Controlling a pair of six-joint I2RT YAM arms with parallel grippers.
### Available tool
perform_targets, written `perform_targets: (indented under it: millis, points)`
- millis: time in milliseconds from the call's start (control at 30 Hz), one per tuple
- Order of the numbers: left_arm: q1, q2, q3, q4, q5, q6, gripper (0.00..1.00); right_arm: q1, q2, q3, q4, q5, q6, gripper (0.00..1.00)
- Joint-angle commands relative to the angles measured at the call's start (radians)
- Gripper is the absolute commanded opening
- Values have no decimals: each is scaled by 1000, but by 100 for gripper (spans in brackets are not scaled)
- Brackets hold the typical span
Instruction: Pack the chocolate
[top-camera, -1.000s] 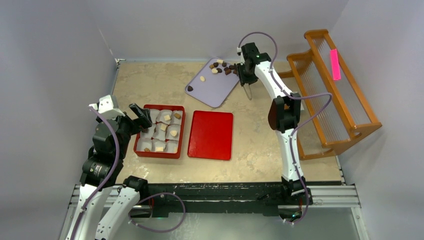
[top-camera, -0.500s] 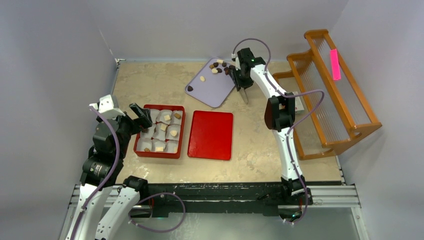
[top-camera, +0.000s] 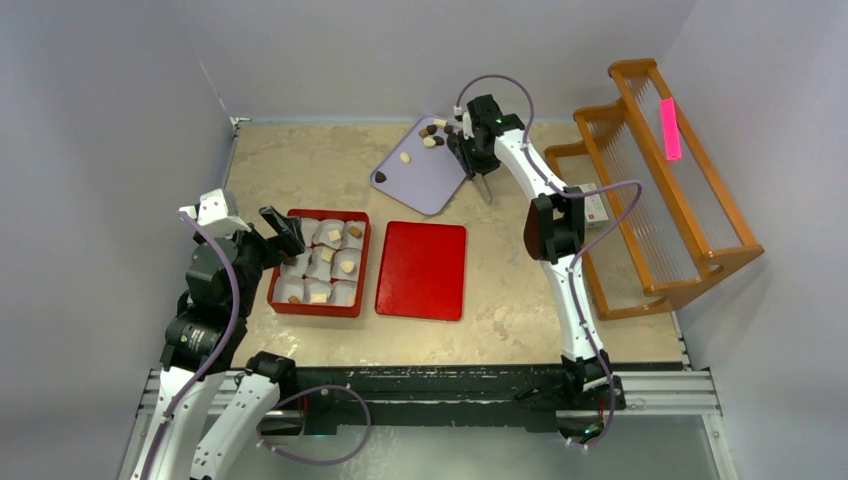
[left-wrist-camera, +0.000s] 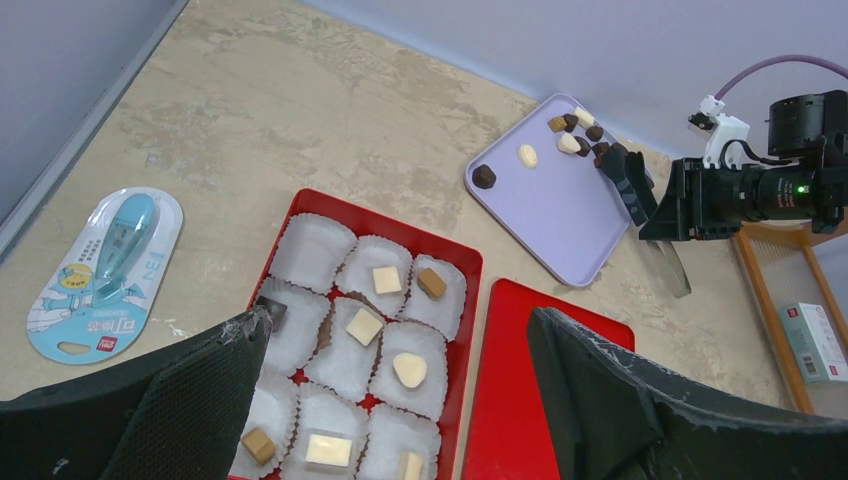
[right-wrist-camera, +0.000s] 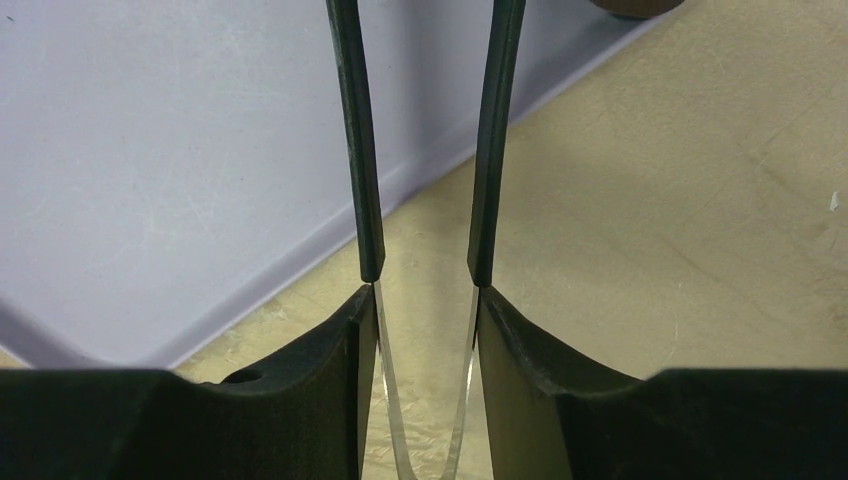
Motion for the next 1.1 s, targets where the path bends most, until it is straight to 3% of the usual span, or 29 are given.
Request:
perform_targets:
  millis: [0,800,1067]
  points:
    - [7,4,-9,40,8,2,98,6,15,55,13,-8,-28,43]
    - [7,1,-9,38,3,0,98,25,43,78,71,19,-50,45]
    - [7,-3,-9,37,2,0,98,25,46,75,83,37,-50,40]
